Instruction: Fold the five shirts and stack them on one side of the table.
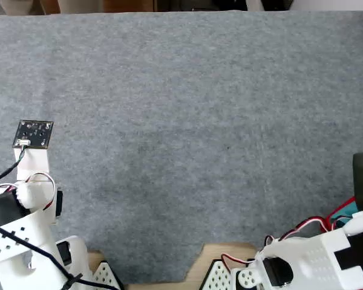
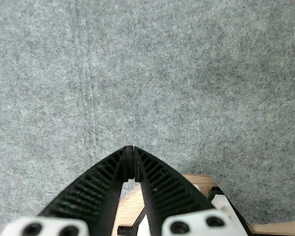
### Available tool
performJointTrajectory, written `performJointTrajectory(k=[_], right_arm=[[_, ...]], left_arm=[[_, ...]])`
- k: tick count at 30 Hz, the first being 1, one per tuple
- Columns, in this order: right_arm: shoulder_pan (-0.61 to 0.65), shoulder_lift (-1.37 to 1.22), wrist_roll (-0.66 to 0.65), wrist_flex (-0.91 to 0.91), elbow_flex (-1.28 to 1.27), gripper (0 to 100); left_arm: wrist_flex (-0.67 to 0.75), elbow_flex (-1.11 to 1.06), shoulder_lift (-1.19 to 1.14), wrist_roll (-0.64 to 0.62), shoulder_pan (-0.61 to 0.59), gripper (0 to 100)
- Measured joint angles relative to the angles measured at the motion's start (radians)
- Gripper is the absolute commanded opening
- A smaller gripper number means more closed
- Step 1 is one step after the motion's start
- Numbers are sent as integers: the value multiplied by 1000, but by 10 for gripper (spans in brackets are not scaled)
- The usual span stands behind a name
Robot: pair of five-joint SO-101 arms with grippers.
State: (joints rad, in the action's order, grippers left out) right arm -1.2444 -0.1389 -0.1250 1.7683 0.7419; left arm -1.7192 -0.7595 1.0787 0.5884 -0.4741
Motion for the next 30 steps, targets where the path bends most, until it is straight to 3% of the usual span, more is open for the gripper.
performJointTrajectory(k=[30], right_arm=[[-117, 0, 52, 2, 0, 8]], left_arm=[[0, 0, 0, 0, 0, 20]])
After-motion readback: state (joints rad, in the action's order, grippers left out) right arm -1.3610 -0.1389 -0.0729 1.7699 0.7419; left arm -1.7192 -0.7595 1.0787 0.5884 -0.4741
